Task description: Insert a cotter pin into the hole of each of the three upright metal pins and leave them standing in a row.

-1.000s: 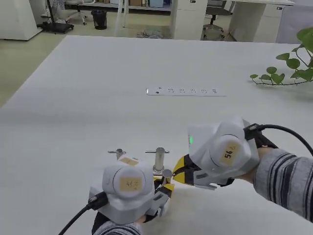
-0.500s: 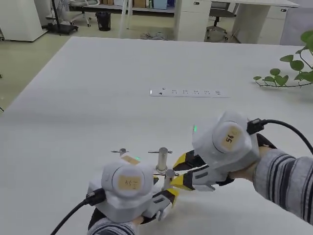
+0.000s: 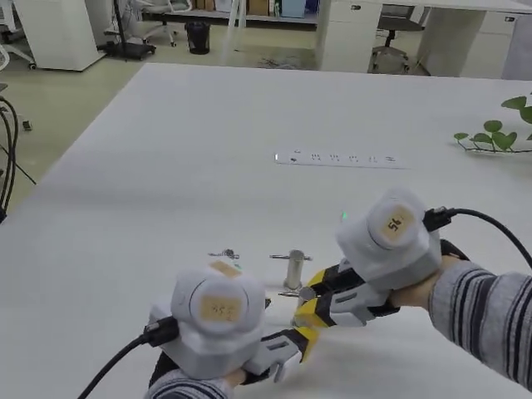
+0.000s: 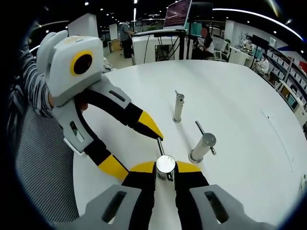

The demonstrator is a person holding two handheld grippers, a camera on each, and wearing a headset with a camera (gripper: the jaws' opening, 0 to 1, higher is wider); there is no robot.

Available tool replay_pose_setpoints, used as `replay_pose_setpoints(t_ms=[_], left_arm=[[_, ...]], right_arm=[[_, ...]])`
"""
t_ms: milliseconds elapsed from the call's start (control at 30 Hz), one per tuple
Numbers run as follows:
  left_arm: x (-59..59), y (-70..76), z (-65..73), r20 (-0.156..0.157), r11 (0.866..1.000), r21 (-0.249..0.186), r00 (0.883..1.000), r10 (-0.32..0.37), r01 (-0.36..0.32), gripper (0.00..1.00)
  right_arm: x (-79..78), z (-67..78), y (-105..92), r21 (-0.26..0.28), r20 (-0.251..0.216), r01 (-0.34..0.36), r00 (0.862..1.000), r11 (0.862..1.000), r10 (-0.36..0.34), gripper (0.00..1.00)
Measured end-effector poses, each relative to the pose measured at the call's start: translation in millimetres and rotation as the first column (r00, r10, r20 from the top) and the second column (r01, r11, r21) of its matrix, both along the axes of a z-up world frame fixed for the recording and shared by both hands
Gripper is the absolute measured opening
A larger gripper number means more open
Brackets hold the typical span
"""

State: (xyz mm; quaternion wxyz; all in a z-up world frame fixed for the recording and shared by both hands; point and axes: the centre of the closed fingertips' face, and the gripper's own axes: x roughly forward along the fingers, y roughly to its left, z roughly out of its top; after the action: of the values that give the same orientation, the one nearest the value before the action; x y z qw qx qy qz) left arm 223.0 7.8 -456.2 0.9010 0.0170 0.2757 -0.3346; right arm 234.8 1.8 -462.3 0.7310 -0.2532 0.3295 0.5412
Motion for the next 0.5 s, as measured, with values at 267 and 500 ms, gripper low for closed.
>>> replay_pose_setpoints(t_ms=[267, 500], left_arm=[[-1.4, 11.6, 7.3, 0.001, 0.999, -0.019, 1.0, 0.025, -0.025, 0.47], [0.9, 28.1, 19.1, 0.03, 0.998, -0.033, 0.998, 0.054, -0.053, 0.53]], right_arm=[[-0.3, 1.3, -0.2, 0.011, -0.006, -0.001, 1.0, 1.0, 0.001, 0.09], [6.4, 3.7, -10.0, 0.015, -0.016, 0.025, 1.0, 1.0, -0.024, 0.08]])
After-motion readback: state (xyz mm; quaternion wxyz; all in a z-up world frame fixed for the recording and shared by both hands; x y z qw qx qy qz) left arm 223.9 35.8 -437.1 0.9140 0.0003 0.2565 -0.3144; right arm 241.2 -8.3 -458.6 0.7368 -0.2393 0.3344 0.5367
